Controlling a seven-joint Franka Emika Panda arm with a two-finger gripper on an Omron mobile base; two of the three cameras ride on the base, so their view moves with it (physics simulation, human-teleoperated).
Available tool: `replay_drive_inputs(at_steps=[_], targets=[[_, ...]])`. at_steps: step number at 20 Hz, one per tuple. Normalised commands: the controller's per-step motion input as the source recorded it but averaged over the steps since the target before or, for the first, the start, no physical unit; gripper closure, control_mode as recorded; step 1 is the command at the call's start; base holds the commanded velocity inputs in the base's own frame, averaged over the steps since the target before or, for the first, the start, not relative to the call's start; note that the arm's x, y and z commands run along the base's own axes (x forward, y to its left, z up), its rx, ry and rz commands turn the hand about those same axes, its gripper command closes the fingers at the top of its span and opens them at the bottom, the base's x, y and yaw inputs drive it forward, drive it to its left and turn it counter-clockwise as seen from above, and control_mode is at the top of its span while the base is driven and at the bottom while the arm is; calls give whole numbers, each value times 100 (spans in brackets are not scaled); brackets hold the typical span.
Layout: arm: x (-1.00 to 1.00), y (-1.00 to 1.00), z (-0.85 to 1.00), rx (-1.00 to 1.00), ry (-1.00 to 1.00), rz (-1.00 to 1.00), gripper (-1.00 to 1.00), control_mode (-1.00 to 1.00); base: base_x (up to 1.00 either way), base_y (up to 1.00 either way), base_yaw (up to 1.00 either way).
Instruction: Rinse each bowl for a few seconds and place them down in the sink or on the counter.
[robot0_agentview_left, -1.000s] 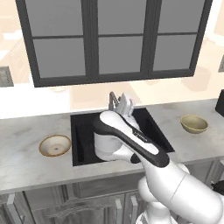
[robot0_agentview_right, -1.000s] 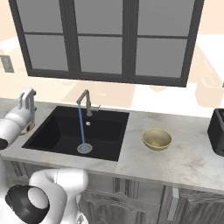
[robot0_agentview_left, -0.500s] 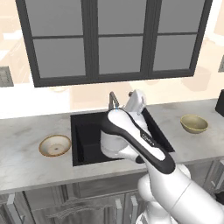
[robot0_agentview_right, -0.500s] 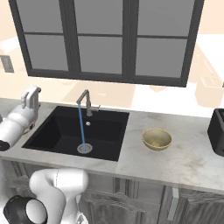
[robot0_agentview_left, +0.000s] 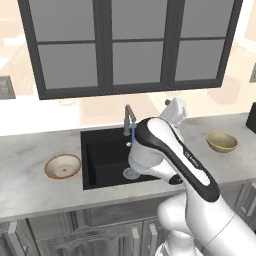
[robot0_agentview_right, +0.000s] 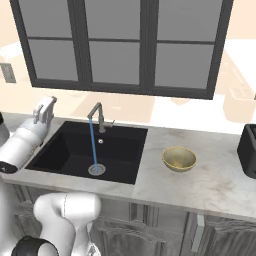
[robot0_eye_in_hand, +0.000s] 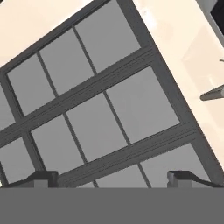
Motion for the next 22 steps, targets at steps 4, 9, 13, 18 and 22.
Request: replay_drive_inputs(at_steps=[4, 9, 13, 18, 22], targets=[[-32, -27, 43, 12, 10, -21, -100, -100, 0, 0, 0], [-11, -24, 40, 13, 23, -22, -100, -100, 0, 0, 0], [-4, -33, 43, 16, 30, -22, -100, -100, 0, 0, 0], [-15, -36, 42, 13, 23, -22, -100, -100, 0, 0, 0], [-7, -32, 36, 12, 27, -24, -100, -100, 0, 0, 0]])
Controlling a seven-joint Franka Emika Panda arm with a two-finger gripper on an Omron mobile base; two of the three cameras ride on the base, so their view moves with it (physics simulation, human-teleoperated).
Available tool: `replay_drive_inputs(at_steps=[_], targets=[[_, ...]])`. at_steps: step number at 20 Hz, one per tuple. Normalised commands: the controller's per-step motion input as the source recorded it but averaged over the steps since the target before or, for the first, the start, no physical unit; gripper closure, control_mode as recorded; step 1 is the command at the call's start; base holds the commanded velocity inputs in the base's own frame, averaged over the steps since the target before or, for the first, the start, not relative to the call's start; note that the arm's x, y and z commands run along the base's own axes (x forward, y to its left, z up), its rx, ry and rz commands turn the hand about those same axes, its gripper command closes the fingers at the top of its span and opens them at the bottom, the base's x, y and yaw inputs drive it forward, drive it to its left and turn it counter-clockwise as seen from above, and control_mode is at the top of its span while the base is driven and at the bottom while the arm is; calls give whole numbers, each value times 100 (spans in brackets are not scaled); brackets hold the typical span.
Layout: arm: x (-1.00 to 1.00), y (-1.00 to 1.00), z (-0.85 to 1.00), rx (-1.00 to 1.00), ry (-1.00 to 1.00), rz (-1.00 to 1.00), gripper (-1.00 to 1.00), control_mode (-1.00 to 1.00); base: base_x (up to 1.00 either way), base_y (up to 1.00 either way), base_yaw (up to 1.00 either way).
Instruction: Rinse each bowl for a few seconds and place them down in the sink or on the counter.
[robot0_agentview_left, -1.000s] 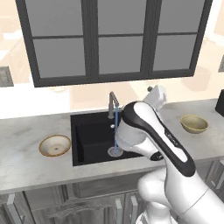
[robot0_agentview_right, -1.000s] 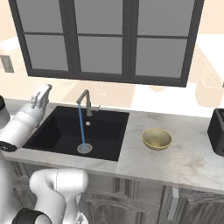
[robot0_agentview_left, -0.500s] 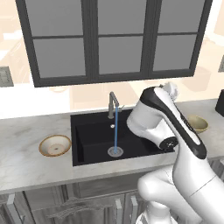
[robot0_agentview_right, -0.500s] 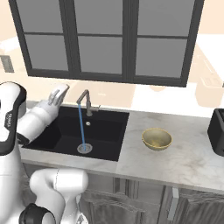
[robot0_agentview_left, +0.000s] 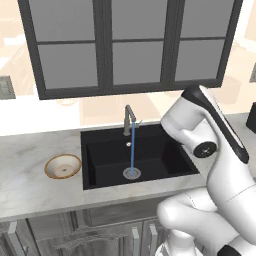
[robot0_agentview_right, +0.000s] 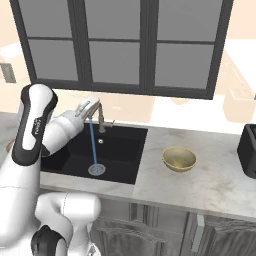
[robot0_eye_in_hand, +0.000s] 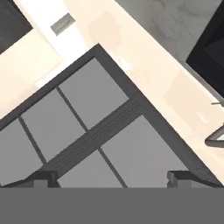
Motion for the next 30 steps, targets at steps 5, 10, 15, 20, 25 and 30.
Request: replay_drive_inputs(at_steps=[5, 10, 15, 20, 25, 30], targets=[[-1, -22, 26, 8, 32, -28, -100, -100, 0, 0, 0], [0, -13, 13, 3, 34, -31, -100, -100, 0, 0, 0], [0, -15, 5, 0, 38, -25, -100, -100, 0, 0, 0], [0, -19, 0, -4, 37, -8, -100, -100, 0, 0, 0], [0, -13, 17, 0, 17, -10, -100, -100, 0, 0, 0], [0, -9, 28, 1, 14, -10, -100, -100, 0, 0, 0]])
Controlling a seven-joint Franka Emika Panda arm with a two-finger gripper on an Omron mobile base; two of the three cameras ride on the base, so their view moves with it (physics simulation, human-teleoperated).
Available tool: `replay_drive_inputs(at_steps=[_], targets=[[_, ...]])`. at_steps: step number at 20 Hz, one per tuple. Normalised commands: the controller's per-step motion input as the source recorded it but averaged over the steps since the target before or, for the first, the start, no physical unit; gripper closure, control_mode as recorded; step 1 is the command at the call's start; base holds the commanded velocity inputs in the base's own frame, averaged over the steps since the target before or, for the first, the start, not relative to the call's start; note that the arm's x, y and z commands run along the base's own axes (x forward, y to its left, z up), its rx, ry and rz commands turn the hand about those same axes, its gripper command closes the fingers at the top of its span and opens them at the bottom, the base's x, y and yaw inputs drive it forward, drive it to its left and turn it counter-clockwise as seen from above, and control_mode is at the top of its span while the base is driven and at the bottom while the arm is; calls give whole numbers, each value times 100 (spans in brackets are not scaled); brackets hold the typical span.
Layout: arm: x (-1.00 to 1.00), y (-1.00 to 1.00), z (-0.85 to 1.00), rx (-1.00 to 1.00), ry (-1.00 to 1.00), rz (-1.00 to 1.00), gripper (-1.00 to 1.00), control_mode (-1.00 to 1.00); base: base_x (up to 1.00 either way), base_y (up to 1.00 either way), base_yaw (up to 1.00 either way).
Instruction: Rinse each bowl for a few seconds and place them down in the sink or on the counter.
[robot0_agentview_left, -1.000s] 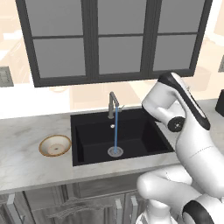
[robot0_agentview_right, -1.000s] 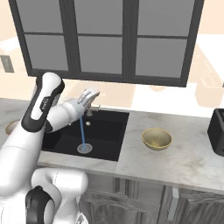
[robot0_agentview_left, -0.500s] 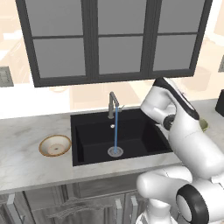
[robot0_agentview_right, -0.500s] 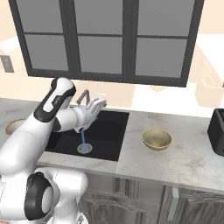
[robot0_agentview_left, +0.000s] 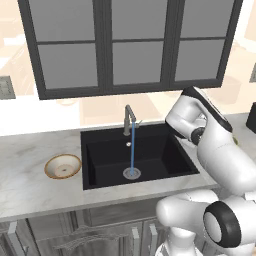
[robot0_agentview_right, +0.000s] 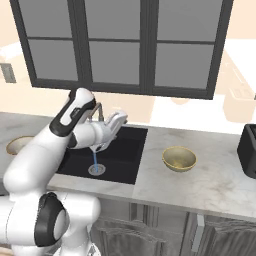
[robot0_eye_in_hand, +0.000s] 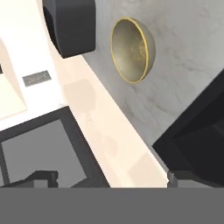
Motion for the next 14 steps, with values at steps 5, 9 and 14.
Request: replay_drive_inputs(at_steps=[5, 9, 14], targets=[[0, 0, 21, 0, 14, -8, -100, -100, 0, 0, 0], [-3, 0, 11, 0, 16, -9, -100, -100, 0, 0, 0], [-11, -1, 8, 0, 15, -11, -100, -100, 0, 0, 0]])
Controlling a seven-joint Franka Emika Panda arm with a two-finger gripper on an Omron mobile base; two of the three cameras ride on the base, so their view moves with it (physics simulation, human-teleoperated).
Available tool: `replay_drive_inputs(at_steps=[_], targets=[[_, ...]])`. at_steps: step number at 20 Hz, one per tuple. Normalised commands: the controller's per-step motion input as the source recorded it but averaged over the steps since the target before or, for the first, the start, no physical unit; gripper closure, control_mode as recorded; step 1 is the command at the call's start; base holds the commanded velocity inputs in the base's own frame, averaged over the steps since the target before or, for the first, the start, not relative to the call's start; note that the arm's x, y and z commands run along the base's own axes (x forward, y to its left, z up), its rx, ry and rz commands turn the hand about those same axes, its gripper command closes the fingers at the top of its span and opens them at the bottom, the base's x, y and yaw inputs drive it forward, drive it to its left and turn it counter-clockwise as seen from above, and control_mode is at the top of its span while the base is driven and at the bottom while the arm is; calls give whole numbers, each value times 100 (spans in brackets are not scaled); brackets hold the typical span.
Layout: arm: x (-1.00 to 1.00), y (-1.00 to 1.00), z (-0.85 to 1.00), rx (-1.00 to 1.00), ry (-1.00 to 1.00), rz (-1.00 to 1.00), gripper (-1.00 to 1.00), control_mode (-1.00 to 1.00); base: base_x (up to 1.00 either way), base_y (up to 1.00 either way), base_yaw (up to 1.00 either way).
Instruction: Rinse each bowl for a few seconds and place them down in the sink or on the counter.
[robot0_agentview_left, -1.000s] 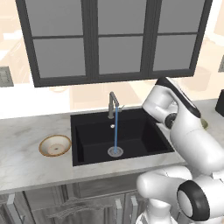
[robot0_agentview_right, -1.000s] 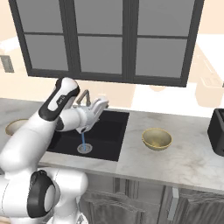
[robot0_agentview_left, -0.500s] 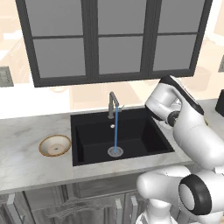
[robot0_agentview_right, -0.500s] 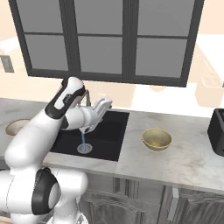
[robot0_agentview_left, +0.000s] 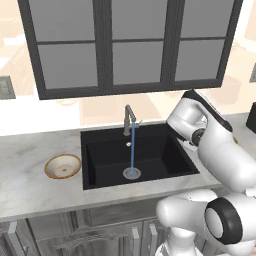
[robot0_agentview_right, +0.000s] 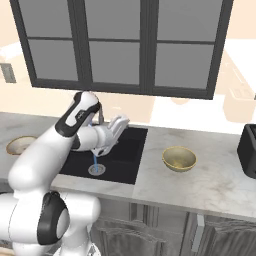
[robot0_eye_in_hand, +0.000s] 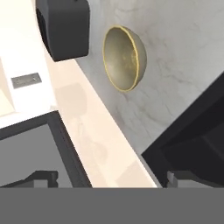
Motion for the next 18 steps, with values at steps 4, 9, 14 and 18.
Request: replay_drive_inputs(at_steps=[4, 9, 14, 18], targets=[[-16, -7, 12, 0, 13, -12, -100, -100, 0, 0, 0], [-14, -9, 20, 0, 9, -10, -100, -100, 0, 0, 0], [-14, -16, 35, 0, 1, -8, -100, -100, 0, 0, 0], [-25, -21, 30, 1, 4, -11, -100, -100, 0, 0, 0]])
